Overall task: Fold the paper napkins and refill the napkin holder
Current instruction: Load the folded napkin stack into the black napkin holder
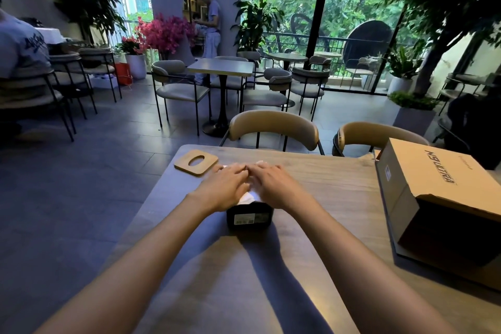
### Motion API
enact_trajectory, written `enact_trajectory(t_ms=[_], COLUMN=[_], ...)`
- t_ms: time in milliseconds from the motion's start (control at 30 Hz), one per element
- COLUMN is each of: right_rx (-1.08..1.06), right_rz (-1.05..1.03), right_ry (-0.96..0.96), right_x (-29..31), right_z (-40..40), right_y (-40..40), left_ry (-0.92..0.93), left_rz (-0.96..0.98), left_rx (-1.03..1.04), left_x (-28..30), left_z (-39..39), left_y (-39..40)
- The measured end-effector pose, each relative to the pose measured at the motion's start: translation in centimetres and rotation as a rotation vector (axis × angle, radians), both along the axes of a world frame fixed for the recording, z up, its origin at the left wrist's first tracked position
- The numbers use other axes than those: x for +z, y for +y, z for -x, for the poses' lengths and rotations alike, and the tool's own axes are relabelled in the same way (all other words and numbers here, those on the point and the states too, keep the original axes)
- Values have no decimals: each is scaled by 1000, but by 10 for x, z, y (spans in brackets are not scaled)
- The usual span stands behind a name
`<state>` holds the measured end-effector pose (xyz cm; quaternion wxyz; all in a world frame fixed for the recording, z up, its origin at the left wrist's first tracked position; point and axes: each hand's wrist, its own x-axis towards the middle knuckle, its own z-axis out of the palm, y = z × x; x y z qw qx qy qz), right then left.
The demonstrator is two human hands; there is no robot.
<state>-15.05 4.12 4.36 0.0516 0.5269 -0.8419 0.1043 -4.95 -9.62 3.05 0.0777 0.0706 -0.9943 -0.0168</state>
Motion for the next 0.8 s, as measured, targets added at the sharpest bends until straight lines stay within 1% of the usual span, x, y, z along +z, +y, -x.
enact_trajectory(t_ms=[67, 133, 233, 300, 500, 633, 733, 800], right_rx=[15, 17, 19, 19, 61, 68, 25, 3], right_rz=[-61, -91, -96, -96, -67, -55, -122, -128], right_ry=[9, 87, 187, 168, 68, 62, 71, 49], right_x=[1, 2, 1, 0, 5, 7, 3, 2], right_z=[-1, -2, -5, -7, -7, -10, -10, -10], right_y=[1, 1, 1, 3, 9, 7, 9, 9], left_ry=[11, 17, -9, -55, -179, -156, -147, -136], left_rz=[34, 41, -28, -87, -118, -110, -98, -111], left_rx=[-2, 6, 43, 58, 40, 45, 67, 75], left_x=[3, 6, 5, 6, 13, 13, 9, 8], left_z=[1, 1, 0, 0, -3, -5, -5, -5], left_y=[3, 8, 15, 17, 16, 17, 19, 20])
